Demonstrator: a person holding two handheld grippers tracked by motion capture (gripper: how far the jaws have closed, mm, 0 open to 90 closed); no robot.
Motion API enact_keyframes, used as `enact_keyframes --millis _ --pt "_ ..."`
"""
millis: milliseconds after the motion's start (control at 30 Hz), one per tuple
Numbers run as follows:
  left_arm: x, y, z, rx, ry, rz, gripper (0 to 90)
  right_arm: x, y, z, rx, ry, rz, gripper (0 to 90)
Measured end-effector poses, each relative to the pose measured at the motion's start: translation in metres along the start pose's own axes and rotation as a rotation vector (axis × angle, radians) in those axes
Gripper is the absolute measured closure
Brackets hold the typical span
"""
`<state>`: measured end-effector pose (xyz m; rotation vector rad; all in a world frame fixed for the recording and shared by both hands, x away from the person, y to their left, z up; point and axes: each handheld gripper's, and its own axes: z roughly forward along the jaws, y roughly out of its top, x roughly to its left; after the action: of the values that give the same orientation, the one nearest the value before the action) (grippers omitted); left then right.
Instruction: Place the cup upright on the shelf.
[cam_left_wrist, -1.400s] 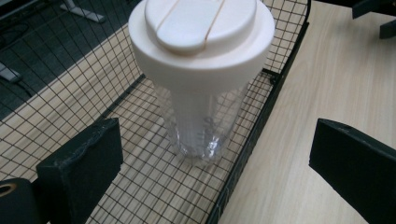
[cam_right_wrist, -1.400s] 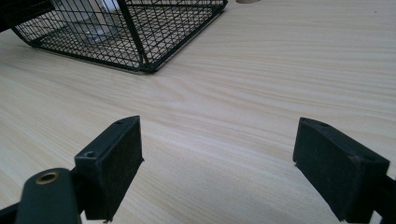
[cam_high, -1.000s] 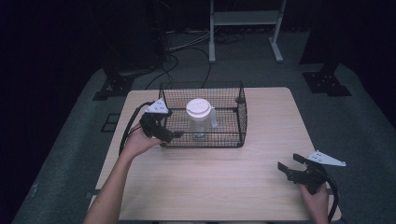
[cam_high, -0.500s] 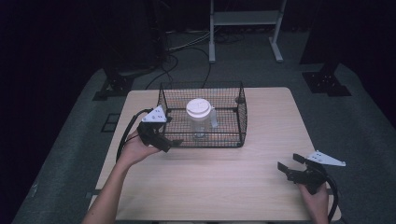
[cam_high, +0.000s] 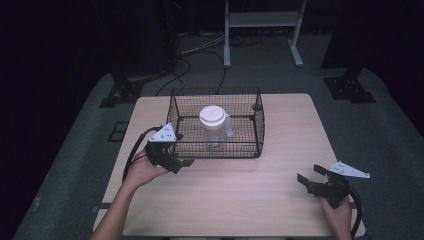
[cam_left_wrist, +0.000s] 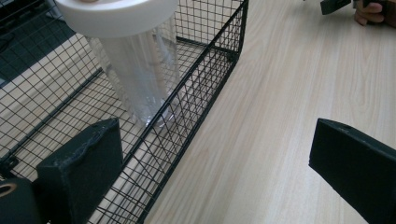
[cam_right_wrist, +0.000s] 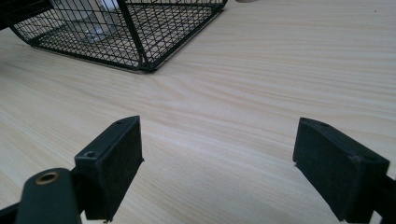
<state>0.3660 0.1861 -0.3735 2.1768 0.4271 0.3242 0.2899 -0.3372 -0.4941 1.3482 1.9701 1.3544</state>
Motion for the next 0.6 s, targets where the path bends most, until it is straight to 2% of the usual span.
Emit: enact_keyframes --millis 600 --pt "-0.015 -0.019 0.005 -0.006 -0.013 -0.010 1.9 0.000 0.000 0.000 -0.001 0.002 0.000 14.8"
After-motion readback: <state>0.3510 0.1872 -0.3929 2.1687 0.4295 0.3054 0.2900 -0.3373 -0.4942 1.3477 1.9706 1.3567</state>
